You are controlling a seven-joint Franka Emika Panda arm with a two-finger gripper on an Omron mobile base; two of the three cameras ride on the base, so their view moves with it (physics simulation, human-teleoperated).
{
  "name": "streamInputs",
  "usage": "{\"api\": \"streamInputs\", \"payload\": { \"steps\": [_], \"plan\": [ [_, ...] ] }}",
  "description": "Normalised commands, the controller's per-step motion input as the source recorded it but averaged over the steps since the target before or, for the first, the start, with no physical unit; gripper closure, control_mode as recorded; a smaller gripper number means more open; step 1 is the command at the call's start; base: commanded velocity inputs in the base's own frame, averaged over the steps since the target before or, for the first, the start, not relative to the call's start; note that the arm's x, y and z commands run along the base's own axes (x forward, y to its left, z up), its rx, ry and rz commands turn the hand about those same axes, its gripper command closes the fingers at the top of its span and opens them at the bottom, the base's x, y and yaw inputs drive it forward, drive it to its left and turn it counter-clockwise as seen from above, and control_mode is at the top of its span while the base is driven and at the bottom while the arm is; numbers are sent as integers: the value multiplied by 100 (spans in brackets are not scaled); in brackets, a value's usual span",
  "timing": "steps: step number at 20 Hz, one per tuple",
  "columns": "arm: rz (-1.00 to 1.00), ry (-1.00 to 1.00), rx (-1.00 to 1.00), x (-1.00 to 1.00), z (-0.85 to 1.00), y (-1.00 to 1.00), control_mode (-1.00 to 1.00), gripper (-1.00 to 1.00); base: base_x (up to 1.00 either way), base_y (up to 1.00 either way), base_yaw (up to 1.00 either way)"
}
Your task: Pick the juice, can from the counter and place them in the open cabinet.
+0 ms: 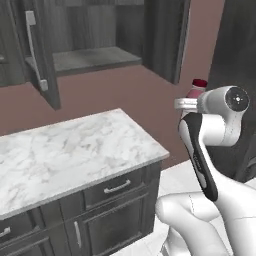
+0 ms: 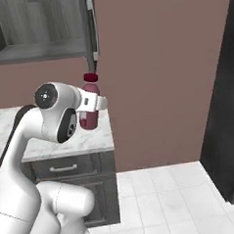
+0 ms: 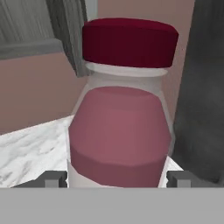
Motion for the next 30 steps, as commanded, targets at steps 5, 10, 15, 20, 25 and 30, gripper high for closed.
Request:
{"api": "streamInputs", "payload": {
  "steps": [5,10,15,20,25,30],
  "plan": [
    [0,0,0,0,0,0,100,100,-68,-21,63],
    [0,0,0,0,0,0,100,100,27,-8,23],
    [0,0,0,0,0,0,100,100,76,24,2],
    [0,0,0,0,0,0,100,100,77,49,6],
    [0,0,0,0,0,0,100,100,46,9,1],
    [0,0,0,0,0,0,100,100,46,0,0]
  ]
}}
